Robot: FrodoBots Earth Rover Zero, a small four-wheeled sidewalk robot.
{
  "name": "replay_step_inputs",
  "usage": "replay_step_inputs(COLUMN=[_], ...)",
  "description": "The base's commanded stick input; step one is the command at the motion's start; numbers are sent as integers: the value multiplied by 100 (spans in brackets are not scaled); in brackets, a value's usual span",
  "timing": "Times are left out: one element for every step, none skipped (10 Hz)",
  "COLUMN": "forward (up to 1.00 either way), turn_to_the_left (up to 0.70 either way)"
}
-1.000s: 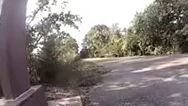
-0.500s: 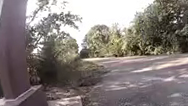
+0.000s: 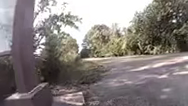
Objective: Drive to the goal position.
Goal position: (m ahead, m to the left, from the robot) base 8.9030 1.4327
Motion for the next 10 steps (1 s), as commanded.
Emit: replay_step_inputs(forward=[-1, 4, 1, 4, 4, 1, 7, 61, 70, 70], turn_to_the_left=[0, 0, 0, 0, 0, 0, 0, 0, 0, -2])
